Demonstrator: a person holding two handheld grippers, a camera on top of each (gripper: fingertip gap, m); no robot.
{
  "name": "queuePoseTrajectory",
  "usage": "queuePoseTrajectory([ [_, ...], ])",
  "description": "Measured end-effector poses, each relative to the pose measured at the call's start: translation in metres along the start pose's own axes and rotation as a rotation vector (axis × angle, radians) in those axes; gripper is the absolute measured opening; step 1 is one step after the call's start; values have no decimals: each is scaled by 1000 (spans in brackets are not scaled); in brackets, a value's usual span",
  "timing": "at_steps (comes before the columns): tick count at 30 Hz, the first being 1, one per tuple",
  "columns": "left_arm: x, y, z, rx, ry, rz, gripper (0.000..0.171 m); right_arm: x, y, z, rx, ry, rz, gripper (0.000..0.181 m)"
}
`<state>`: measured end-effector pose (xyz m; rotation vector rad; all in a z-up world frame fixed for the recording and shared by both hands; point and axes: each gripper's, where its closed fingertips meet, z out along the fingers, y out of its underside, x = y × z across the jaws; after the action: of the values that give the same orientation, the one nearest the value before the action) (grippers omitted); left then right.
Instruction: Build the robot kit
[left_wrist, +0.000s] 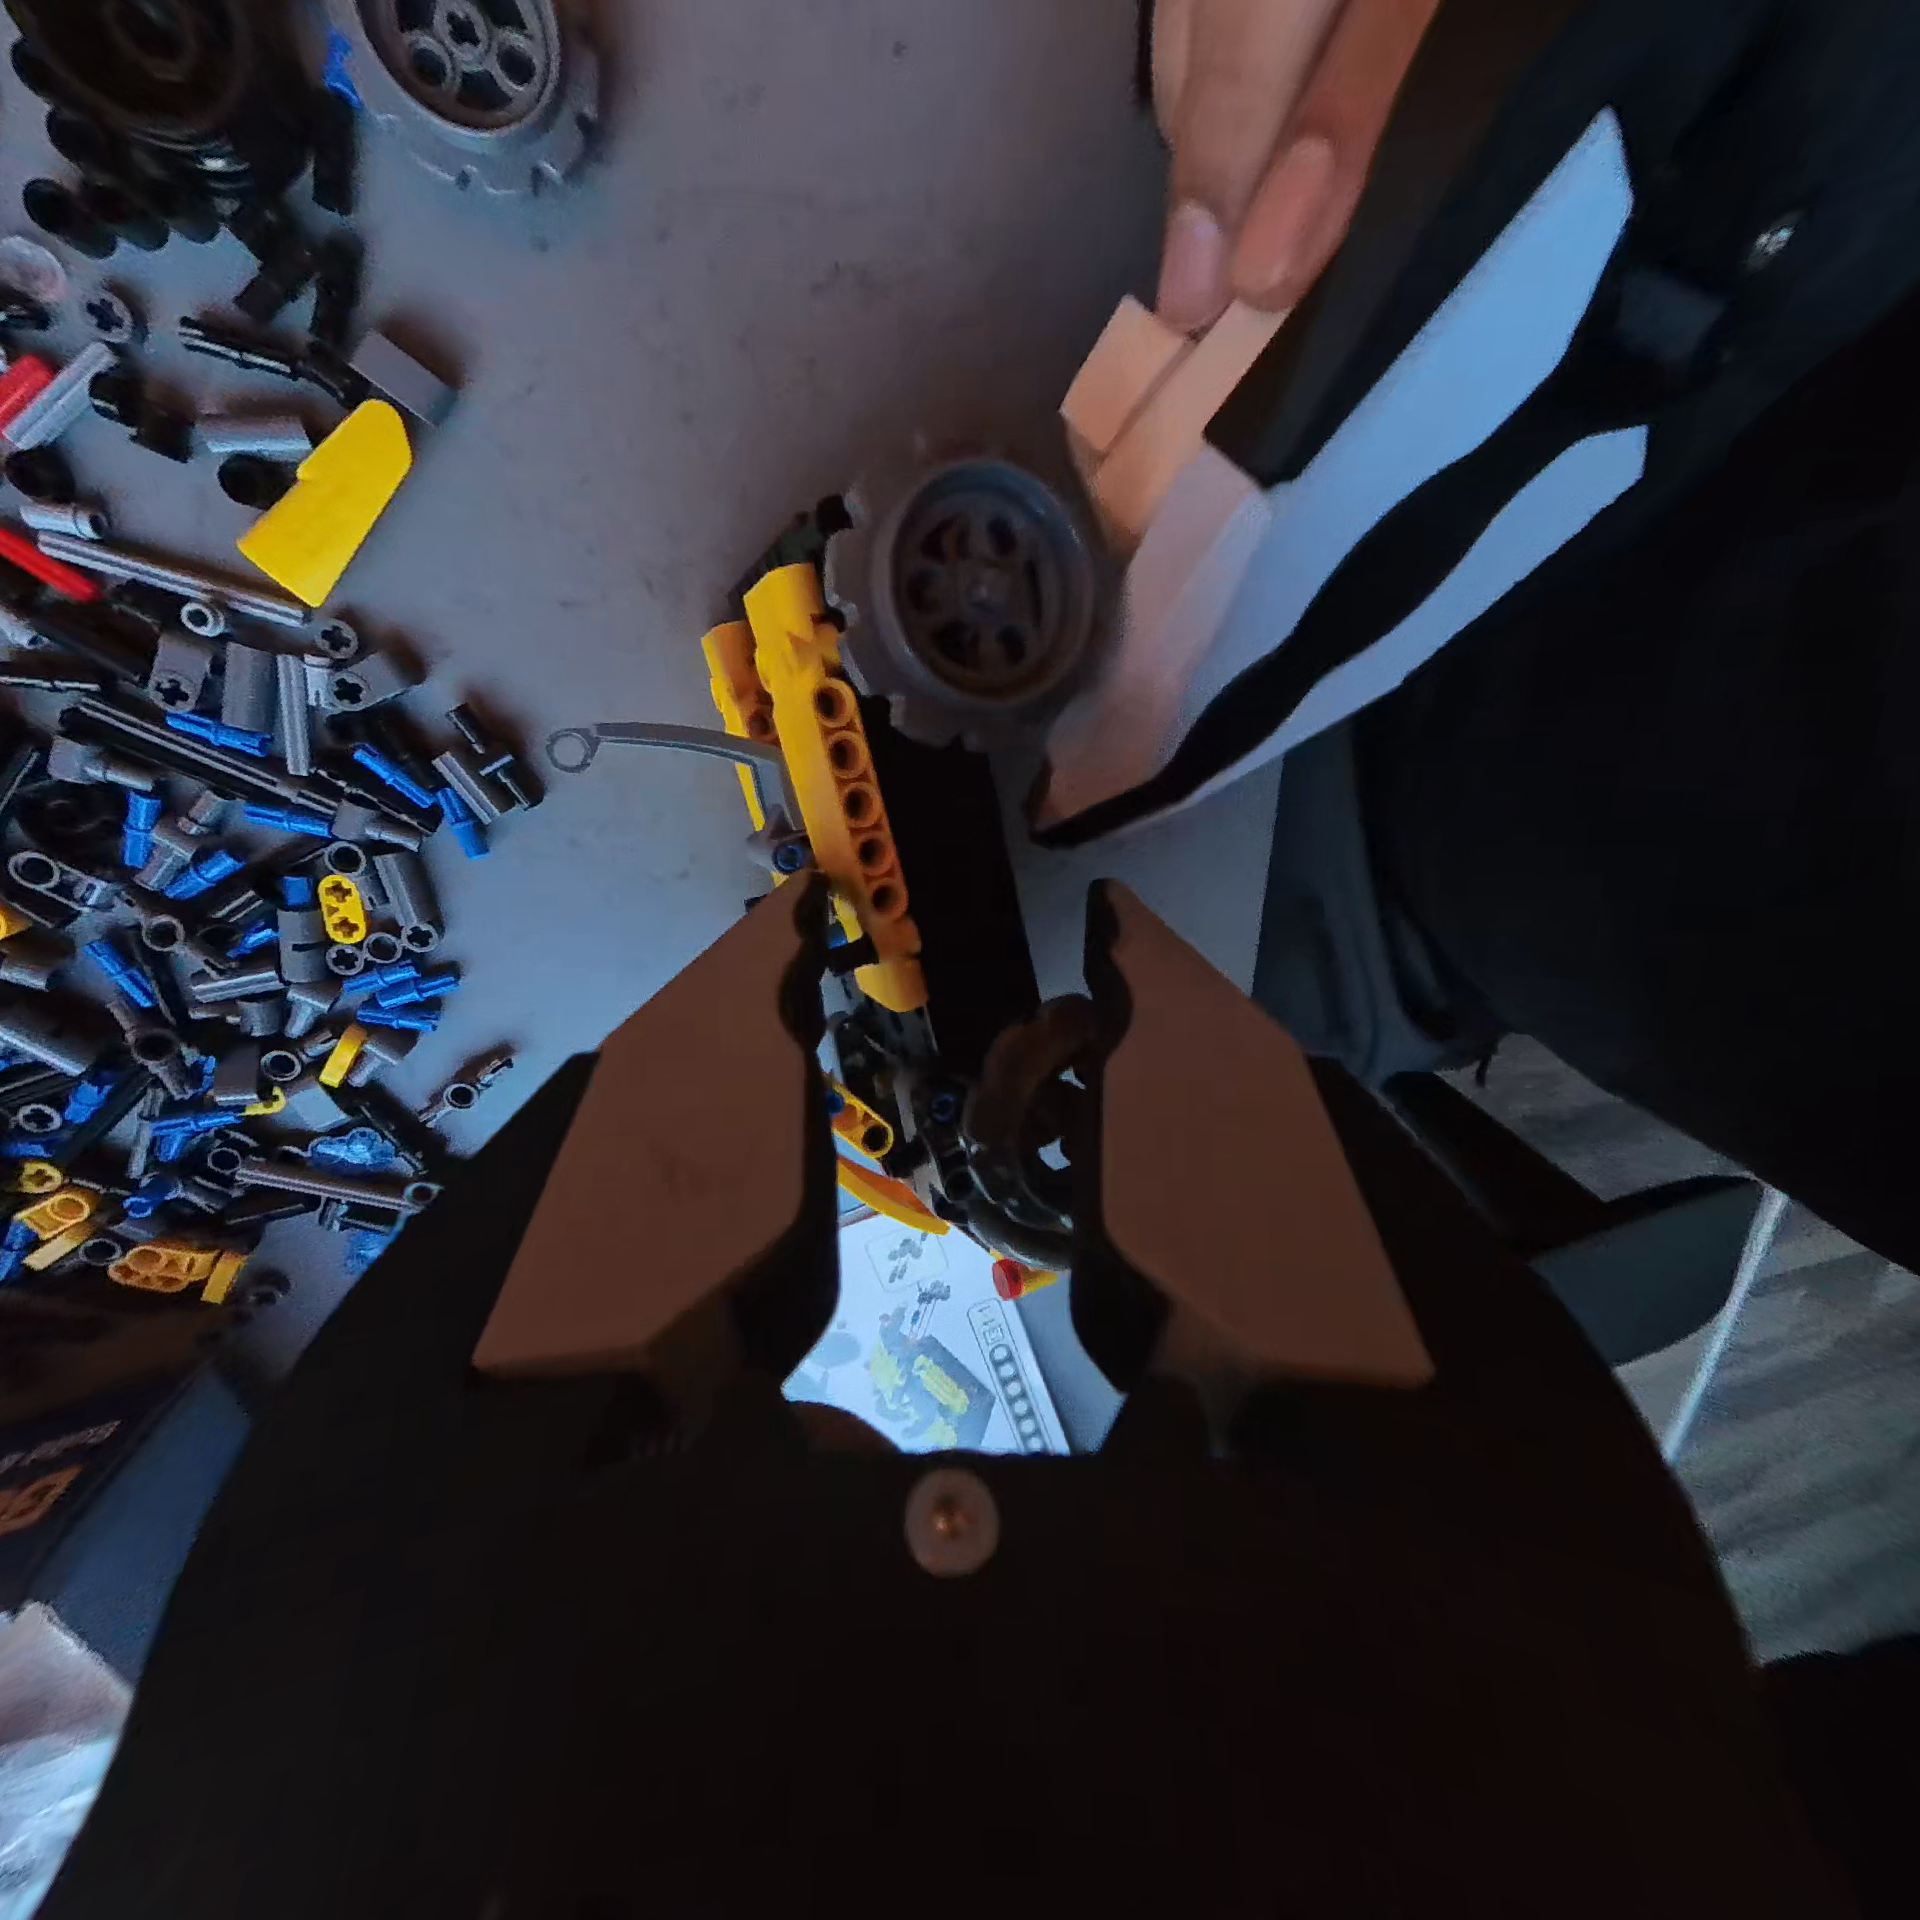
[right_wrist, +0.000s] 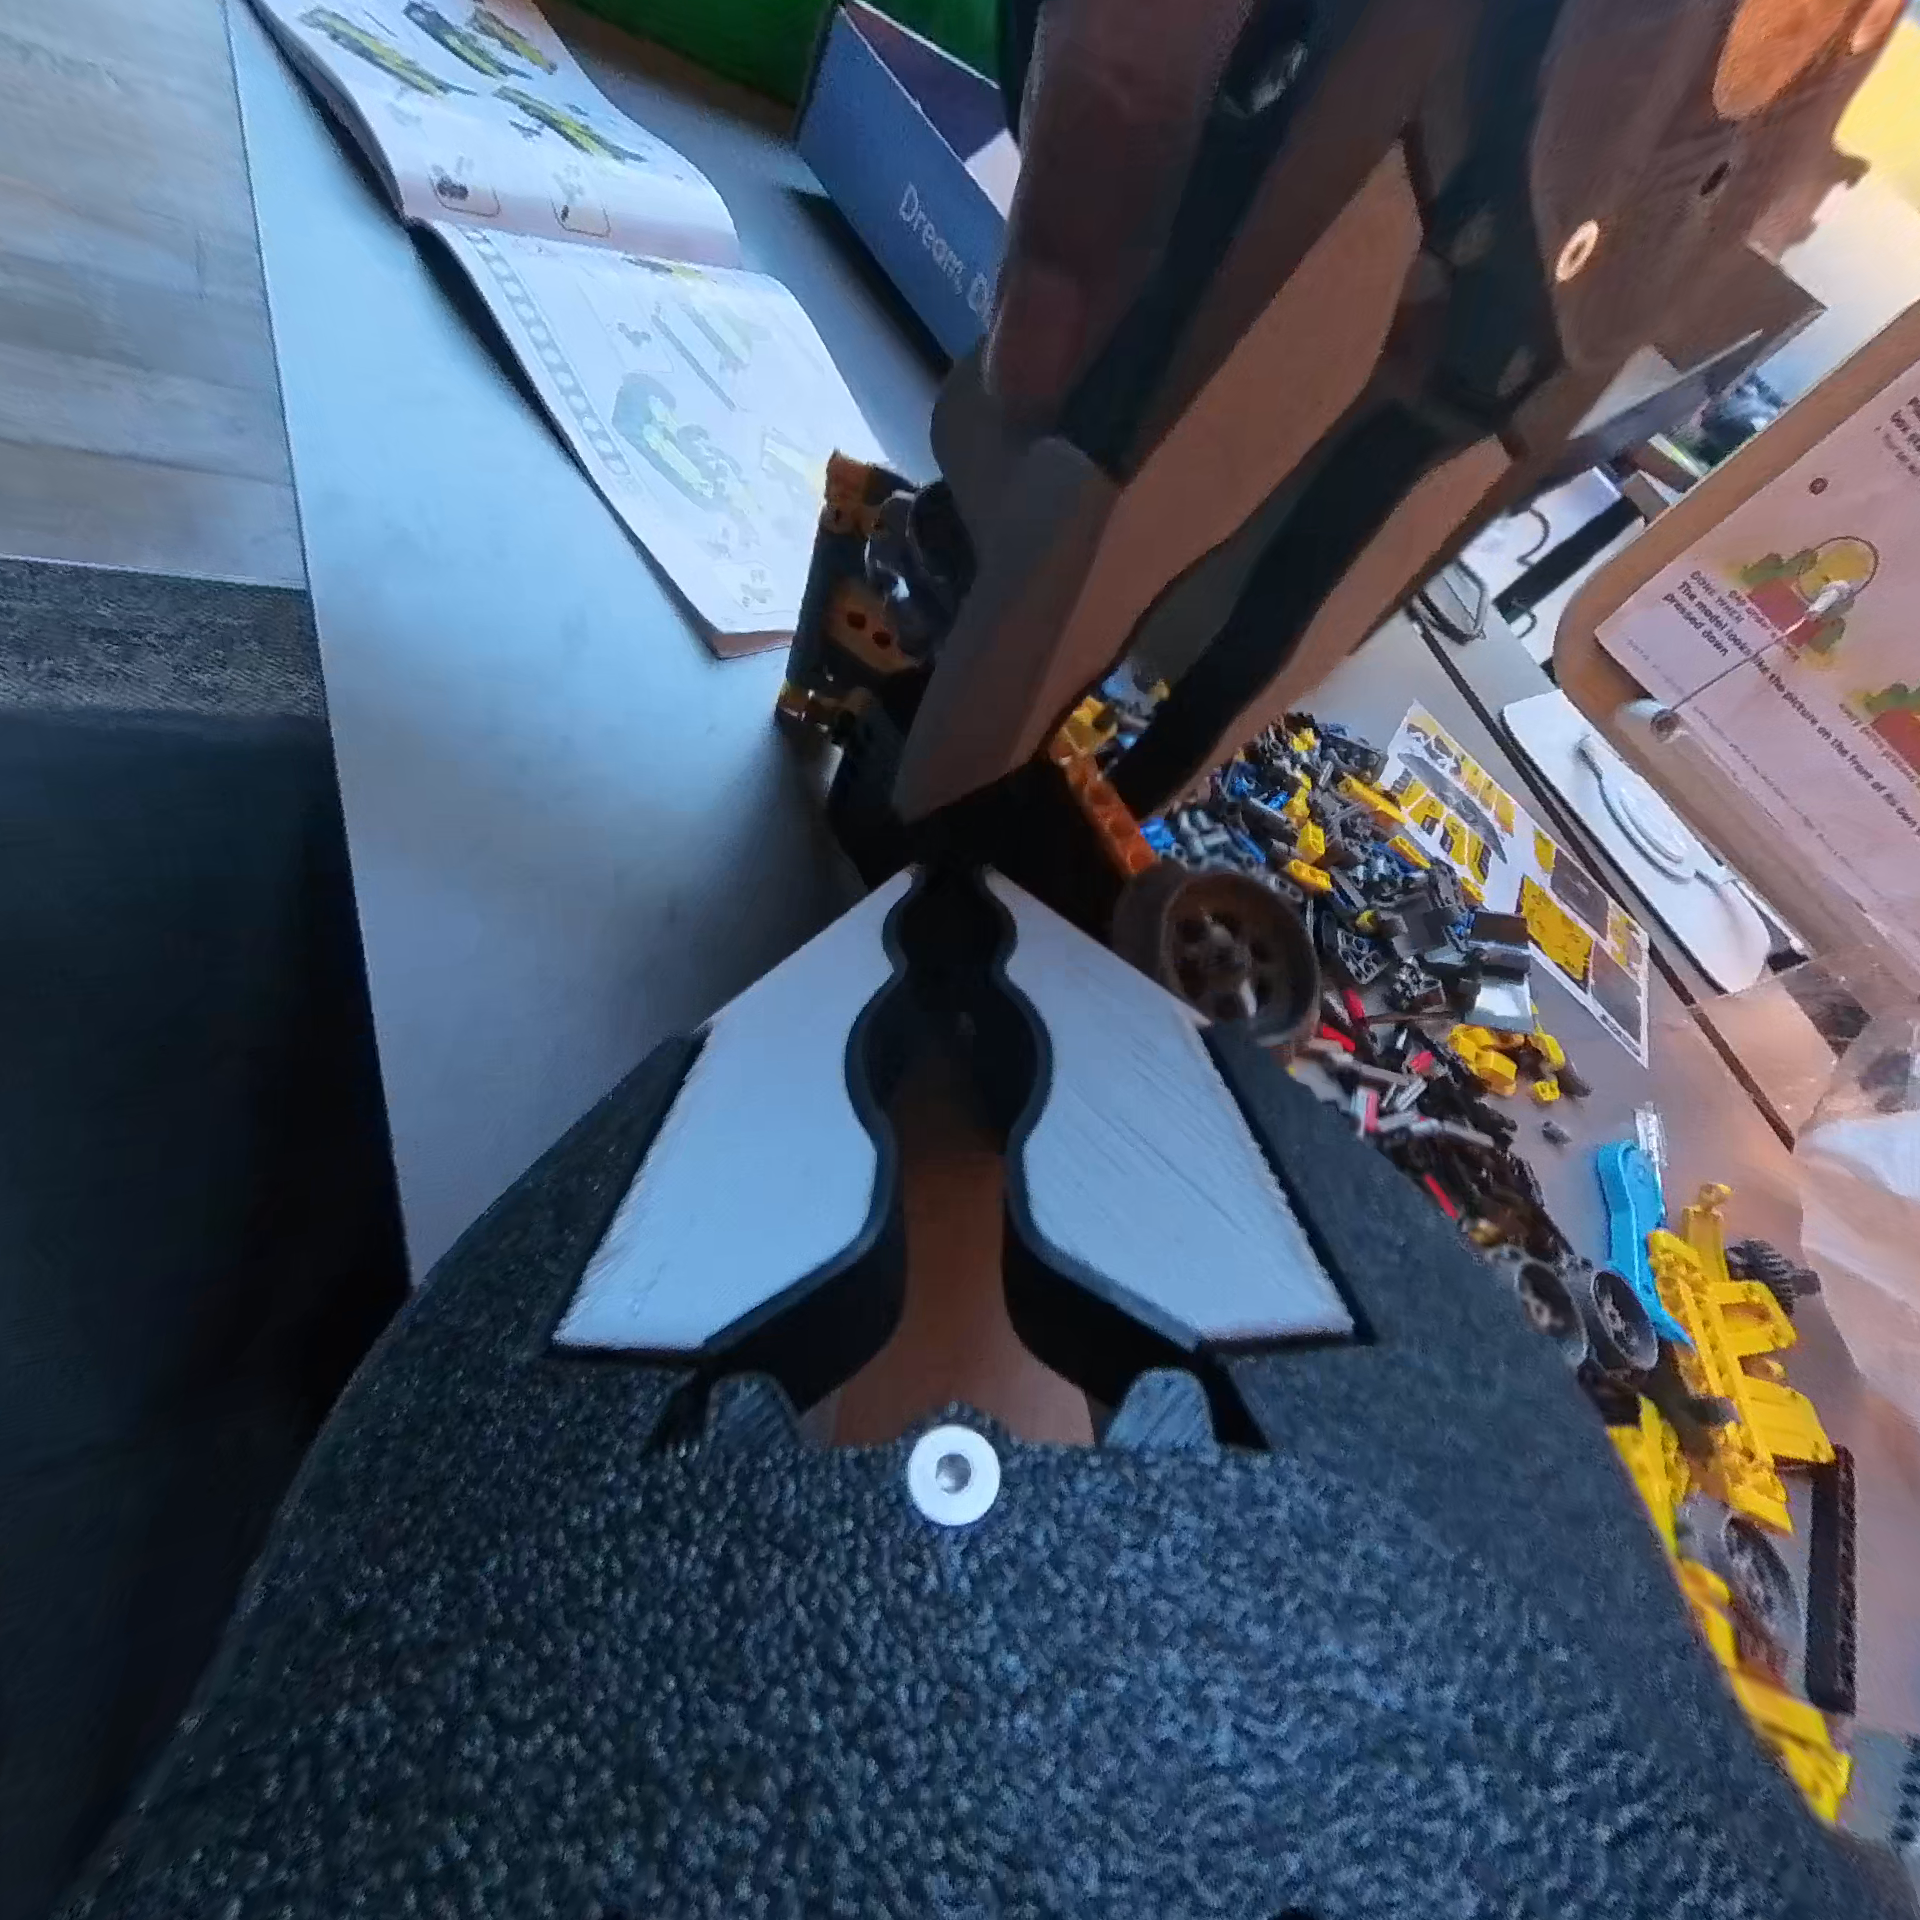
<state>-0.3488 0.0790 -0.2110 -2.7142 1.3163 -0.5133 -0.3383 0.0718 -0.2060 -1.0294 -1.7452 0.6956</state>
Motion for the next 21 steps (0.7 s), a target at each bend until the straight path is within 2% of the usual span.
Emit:
queuePoseTrajectory([
  [5,1,-2,-1,59,40,-51,46,4,11,-23,17,11,99,6],
  [10,15,-4,0,114,266,-141,34,12,8,-48,80,10,226,6],
  [13,13,-9,-1,146,312,-160,34,18,17,-49,69,37,265,6],
  [21,14,-15,1,157,237,-117,36,20,13,-58,105,47,289,6],
])
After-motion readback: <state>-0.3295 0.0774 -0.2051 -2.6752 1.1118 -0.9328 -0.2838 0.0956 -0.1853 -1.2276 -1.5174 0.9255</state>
